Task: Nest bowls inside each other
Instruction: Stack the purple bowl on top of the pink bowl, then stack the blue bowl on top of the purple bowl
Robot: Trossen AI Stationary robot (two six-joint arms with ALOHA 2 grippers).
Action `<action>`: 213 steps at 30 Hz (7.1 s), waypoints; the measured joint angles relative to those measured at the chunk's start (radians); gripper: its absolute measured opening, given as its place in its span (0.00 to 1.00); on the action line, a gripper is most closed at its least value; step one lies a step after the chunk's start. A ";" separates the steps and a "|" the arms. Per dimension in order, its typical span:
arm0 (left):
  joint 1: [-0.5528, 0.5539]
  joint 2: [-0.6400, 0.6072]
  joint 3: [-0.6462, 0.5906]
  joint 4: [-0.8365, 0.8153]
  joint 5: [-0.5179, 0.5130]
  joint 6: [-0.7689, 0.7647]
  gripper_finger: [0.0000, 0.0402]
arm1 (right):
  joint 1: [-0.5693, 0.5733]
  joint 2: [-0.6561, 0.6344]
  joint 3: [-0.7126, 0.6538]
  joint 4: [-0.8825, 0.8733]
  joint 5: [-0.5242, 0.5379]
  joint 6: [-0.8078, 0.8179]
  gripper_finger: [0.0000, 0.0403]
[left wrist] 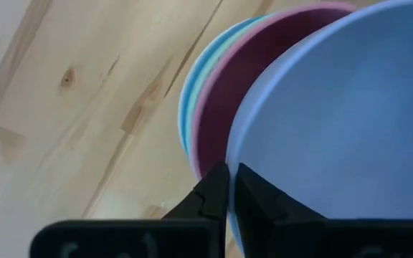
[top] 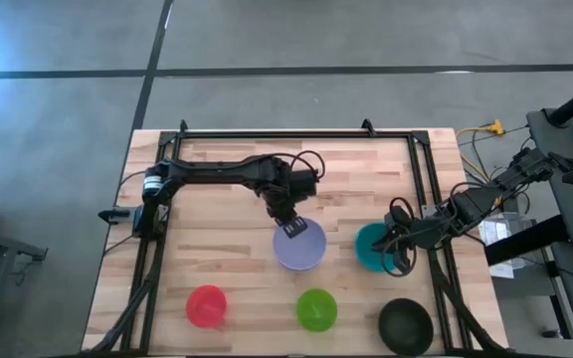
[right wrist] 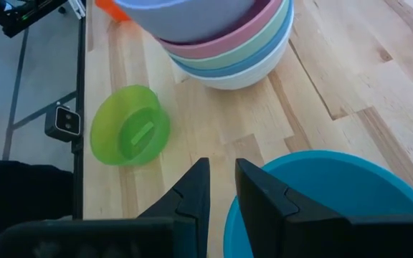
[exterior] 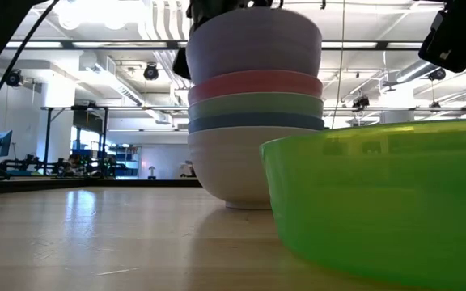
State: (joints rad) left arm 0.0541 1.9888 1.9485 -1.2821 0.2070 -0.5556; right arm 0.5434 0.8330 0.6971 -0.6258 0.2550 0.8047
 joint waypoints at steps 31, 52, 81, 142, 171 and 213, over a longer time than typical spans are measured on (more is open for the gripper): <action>-0.004 0.004 -0.044 0.043 -0.059 -0.014 0.00 | 0.000 0.000 0.000 0.002 0.008 -0.046 0.16; -0.004 0.004 -0.044 0.048 -0.057 -0.005 0.01 | 0.000 0.000 0.000 0.002 0.009 -0.057 0.16; 0.006 0.004 -0.029 0.048 -0.082 0.007 0.38 | 0.000 0.000 0.000 0.002 0.008 -0.045 0.16; -0.108 -0.555 -0.514 0.188 -0.256 -0.094 0.00 | 0.019 -0.147 -0.054 -0.470 0.087 0.682 0.16; -0.128 -1.115 -1.370 1.432 -0.152 -0.273 0.00 | -0.285 -0.045 -0.017 0.876 0.213 -0.115 0.38; -0.153 -0.977 -1.362 1.562 0.024 -0.356 0.00 | -0.886 0.374 0.163 -0.717 -0.469 -0.379 0.41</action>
State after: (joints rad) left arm -0.0985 1.0122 0.5864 0.2798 0.2310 -0.9119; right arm -0.3424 1.2074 0.8605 -1.3424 -0.2142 0.4255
